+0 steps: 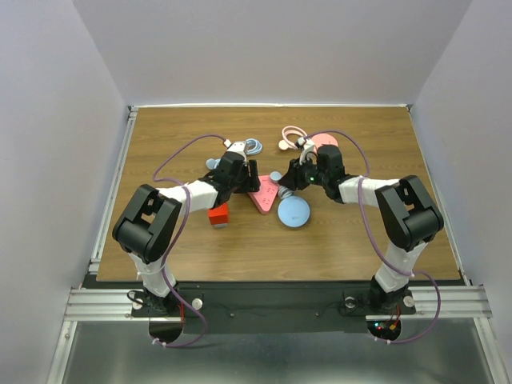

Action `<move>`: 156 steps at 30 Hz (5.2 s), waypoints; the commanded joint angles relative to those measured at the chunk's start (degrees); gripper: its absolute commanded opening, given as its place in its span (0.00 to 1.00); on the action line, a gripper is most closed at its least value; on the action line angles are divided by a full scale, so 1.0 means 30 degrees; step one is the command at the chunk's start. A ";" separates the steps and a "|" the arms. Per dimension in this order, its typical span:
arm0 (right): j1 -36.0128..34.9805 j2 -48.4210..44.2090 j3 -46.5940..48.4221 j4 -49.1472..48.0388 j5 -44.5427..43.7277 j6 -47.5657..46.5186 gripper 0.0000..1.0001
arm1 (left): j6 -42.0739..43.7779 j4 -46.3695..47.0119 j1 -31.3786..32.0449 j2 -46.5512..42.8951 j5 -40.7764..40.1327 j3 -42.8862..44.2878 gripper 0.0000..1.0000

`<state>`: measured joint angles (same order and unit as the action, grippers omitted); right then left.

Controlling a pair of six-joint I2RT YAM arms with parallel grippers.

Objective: Insert the plug

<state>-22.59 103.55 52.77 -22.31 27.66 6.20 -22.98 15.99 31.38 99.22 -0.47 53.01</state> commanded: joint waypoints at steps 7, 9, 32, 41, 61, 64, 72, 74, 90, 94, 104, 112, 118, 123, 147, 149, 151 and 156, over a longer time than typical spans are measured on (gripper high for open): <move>-0.0029 0.0464 -0.0628 0.2425 -0.2217 -0.1245 0.00 | 0.0630 -0.1081 -0.0380 -0.0055 -0.0400 0.0639 0.71; -0.0058 0.0465 -0.0832 0.2659 -0.2276 -0.1245 0.00 | 0.0630 -0.1110 -0.0439 -0.0085 -0.0429 0.0639 0.71; -0.0058 0.0318 -0.1771 0.3451 -0.2394 -0.0572 0.00 | -0.0542 0.0439 0.1199 -0.0760 0.0742 0.3069 0.72; -0.0116 0.0143 -0.1888 0.3451 -0.2394 -0.0484 0.00 | -0.0923 0.1031 0.2139 0.1349 0.0949 0.4065 0.73; -0.0234 -0.0472 -0.2562 0.3451 -0.2892 -0.0103 0.00 | -0.0835 0.0559 0.2490 0.2464 -0.1073 0.3570 0.51; -0.0234 -0.0472 -0.2679 0.3480 -0.3067 0.0131 0.00 | -0.0659 0.0326 0.2812 0.2727 -0.1541 0.3539 0.50; -0.0527 -0.0648 -0.2767 0.3626 -0.3302 0.0658 0.13 | -0.0483 -0.0525 0.3164 0.3313 -0.2187 0.3336 0.47; -0.0498 -0.1086 -0.2826 0.3655 -0.3331 0.0834 0.27 | -0.0572 -0.0583 0.3223 0.3576 -0.2158 0.3247 0.46; -0.0498 -0.4631 -0.3001 0.3393 -0.5322 0.3030 0.70 | -0.0864 -0.0759 0.3252 0.4105 -0.2012 0.2252 0.41; -0.0498 -0.5013 -0.3206 0.2486 -0.5324 0.3939 0.68 | -0.0923 -0.0643 0.3252 0.4017 -0.1953 0.1871 0.41; -0.0498 -0.4809 -0.3266 -0.0501 -0.5176 0.5668 0.52 | -0.0982 -0.0525 0.3223 0.3870 -0.1718 0.1372 0.36; -0.0527 -0.3112 -0.1977 -0.0534 -0.5002 0.5610 0.45 | -0.0952 -0.0525 0.3252 0.3958 -0.1543 0.1372 0.34; -0.0498 -0.2553 -0.2035 -0.1207 -0.4854 0.5639 0.43 | -0.0952 -0.0554 0.3252 0.3987 -0.1484 0.1372 0.34; -0.0527 -0.2173 -0.1830 -0.1179 -0.4709 0.5435 0.33 | -0.0952 -0.0554 0.3252 0.4017 -0.1396 0.1372 0.33; -0.2106 -0.0561 -0.1800 0.2542 -0.5703 0.4818 0.00 | -0.0835 -0.2193 0.3252 0.5364 -0.1132 0.1694 0.11; -0.2401 -0.0561 -0.1888 0.2659 -0.6113 0.5052 0.00 | -0.0806 -0.2457 0.3252 0.5394 -0.1220 0.1694 0.10; -0.2607 -0.0590 -0.2034 0.2689 -0.6260 0.5345 0.00 | -0.0806 -0.2546 0.3252 0.5365 -0.1249 0.1665 0.09; -0.2959 -0.0590 -0.2298 0.3011 -0.6729 0.5464 0.00 | -0.0543 -0.2868 0.3223 0.5598 -0.1133 0.1605 0.03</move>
<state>-28.05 98.94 47.53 -21.50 6.50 22.00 -27.92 27.09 40.40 109.75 -4.80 61.65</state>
